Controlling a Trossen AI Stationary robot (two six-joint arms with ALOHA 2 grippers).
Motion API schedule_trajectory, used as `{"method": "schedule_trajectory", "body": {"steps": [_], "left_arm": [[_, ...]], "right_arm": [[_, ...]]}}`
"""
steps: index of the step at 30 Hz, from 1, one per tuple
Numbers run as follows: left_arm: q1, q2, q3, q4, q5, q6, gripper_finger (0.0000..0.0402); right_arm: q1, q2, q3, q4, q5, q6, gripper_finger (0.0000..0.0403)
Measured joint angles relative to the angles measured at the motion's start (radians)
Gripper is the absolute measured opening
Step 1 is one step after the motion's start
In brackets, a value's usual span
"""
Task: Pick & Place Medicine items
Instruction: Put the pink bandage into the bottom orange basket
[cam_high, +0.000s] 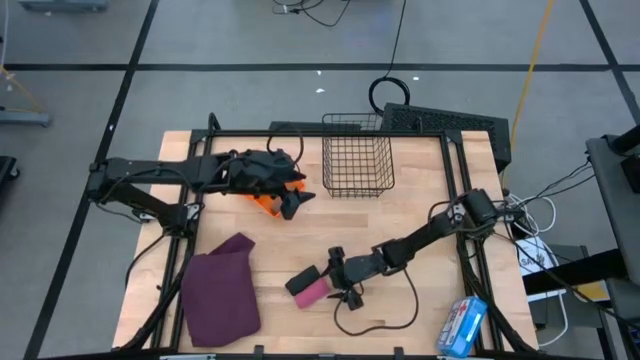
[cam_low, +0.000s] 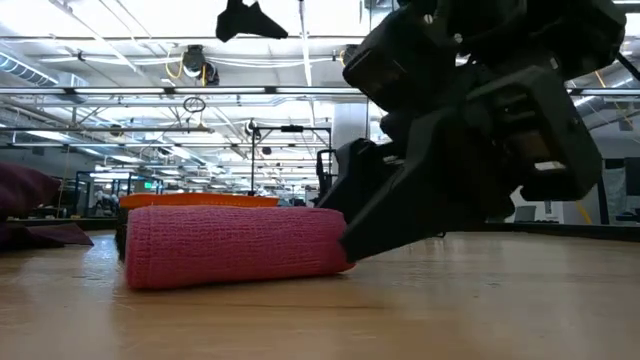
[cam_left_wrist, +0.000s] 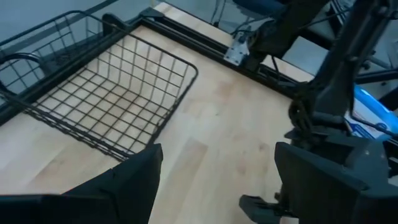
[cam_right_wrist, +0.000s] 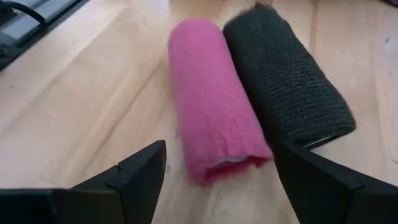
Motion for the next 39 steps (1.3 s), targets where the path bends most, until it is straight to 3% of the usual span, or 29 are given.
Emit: {"method": "schedule_trajectory", "body": {"steps": [14,26,39], "left_arm": [[-0.04,0.002,0.0,0.002,-0.047,-0.012,0.0319],[-0.042,0.005,0.0,0.002,-0.08,-0.012,0.0314],[-0.042,0.005,-0.001,0.0,-0.069,-0.061,0.0307]], "right_arm": [[0.002,0.013,0.0,0.056,-0.051,0.046,0.022],[-0.001,0.073,0.0,0.095,-0.05,0.042,0.0192],[-0.016,0.045,0.0,0.09,-0.136,-0.035,0.0048]]}}
